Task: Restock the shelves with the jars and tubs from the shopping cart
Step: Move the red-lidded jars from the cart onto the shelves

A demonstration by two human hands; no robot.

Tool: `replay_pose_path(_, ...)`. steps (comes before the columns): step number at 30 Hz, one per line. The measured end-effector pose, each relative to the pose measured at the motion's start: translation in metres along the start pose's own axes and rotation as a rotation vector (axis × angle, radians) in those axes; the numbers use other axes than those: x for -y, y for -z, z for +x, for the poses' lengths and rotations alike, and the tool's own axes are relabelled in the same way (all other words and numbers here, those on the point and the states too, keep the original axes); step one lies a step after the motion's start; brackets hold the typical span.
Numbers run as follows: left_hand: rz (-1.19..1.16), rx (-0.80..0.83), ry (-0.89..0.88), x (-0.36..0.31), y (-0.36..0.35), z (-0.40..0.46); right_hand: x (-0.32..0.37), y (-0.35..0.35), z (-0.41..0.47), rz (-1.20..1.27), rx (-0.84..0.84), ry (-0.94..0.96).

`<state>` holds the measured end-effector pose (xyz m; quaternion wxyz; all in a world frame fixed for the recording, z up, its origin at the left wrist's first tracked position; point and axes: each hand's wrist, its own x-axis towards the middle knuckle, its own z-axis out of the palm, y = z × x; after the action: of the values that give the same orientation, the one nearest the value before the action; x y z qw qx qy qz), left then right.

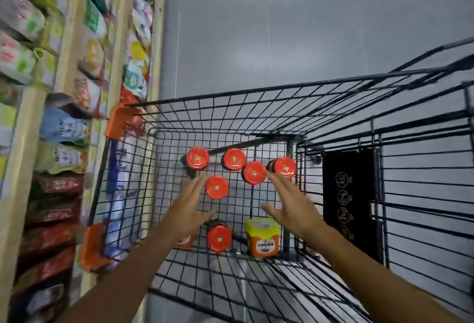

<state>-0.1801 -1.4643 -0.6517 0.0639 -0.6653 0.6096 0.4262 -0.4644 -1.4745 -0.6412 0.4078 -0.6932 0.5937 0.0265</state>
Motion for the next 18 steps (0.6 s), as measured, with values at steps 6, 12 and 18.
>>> replay_pose_path(6, -0.059, -0.1, -0.056, 0.006, -0.029, 0.029, -0.03, -0.051, 0.054, 0.064, -0.004, 0.05)
replay_pose_path(12, -0.156, -0.157, -0.078, 0.021, -0.042, 0.031, -0.04, -0.089, 0.083, 0.269, -0.171, 0.099)
replay_pose_path(18, -0.241, -0.134, -0.089, 0.037, -0.049, 0.021, -0.043, -0.101, 0.097, 0.409, -0.328, 0.167)
